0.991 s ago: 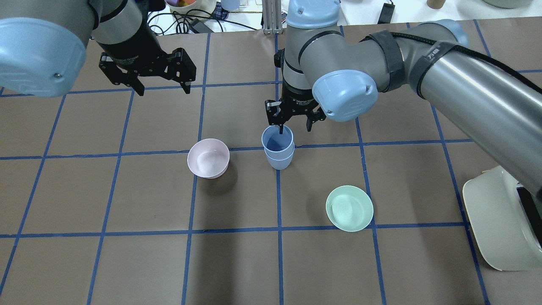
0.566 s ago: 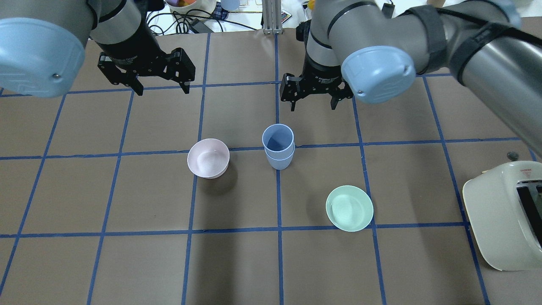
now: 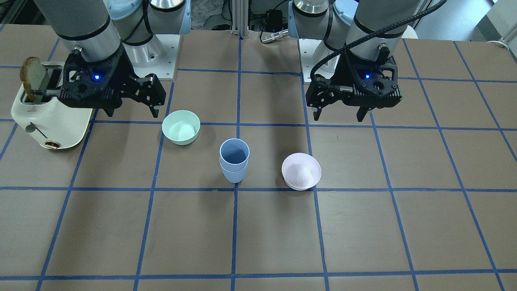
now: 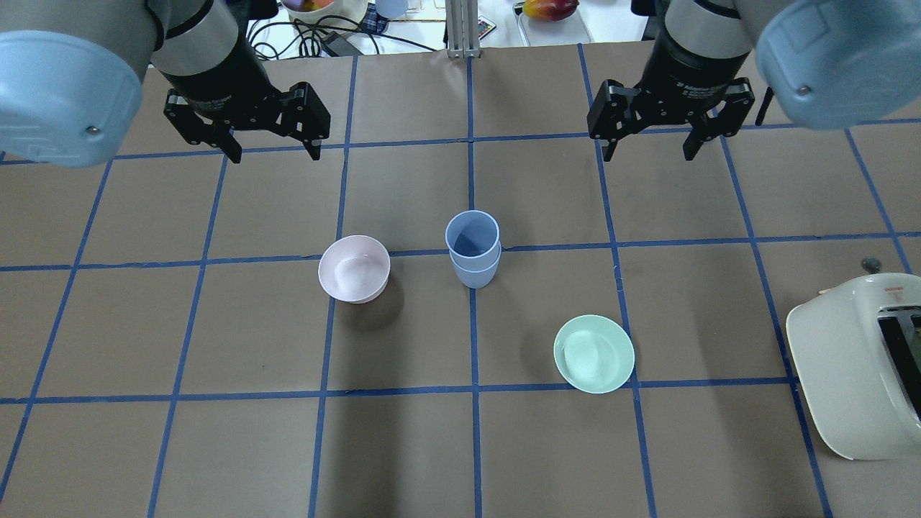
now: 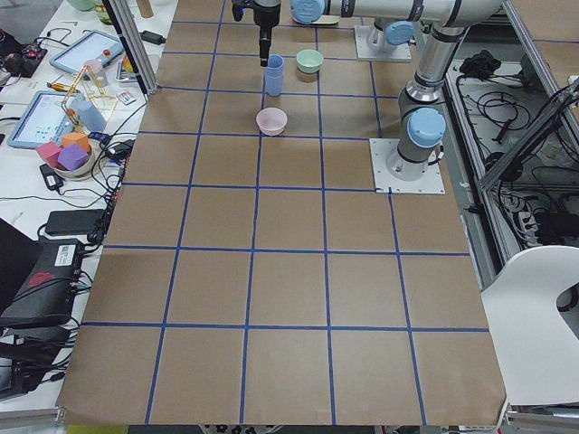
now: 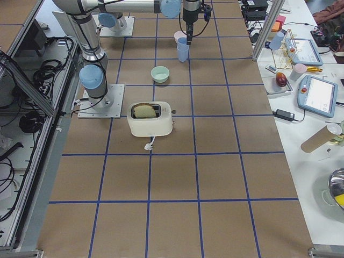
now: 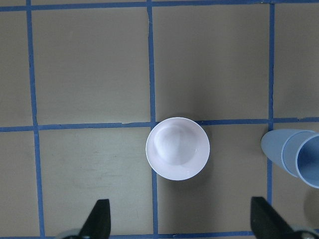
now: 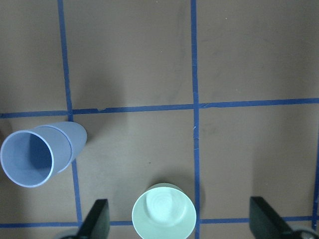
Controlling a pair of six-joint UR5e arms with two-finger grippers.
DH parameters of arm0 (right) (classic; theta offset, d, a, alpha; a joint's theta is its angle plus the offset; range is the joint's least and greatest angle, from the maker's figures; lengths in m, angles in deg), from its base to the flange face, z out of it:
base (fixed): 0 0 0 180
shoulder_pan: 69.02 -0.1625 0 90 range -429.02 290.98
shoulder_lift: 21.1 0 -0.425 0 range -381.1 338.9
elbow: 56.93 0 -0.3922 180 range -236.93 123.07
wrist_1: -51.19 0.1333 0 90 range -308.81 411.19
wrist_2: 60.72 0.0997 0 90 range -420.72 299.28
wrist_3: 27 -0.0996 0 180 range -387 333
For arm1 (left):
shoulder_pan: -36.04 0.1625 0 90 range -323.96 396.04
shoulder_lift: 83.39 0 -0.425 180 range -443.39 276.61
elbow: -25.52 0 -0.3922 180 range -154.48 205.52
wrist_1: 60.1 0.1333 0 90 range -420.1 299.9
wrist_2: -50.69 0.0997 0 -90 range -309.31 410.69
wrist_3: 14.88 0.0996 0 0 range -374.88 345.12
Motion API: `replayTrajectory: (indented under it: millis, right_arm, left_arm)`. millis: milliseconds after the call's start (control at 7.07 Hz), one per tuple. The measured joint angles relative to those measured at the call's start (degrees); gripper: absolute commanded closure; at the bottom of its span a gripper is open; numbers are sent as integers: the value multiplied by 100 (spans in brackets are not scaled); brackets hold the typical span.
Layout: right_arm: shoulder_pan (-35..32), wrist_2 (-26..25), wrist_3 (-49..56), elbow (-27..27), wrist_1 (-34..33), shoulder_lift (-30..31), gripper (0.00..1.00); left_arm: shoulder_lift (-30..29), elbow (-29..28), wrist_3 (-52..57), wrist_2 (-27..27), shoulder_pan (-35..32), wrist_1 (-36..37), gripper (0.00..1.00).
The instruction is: Stack blue cups with both arms
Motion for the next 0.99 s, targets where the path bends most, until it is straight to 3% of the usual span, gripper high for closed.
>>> replayTrajectory:
  millis: [425, 991]
  right_arm:
    - [365, -173, 97, -5, 430, 252, 0]
    - [371, -117, 53, -86, 625, 443, 0]
  left_arm:
    - [1, 3, 0, 3, -1, 0, 0]
    - [0, 3, -1, 1, 0, 0, 0]
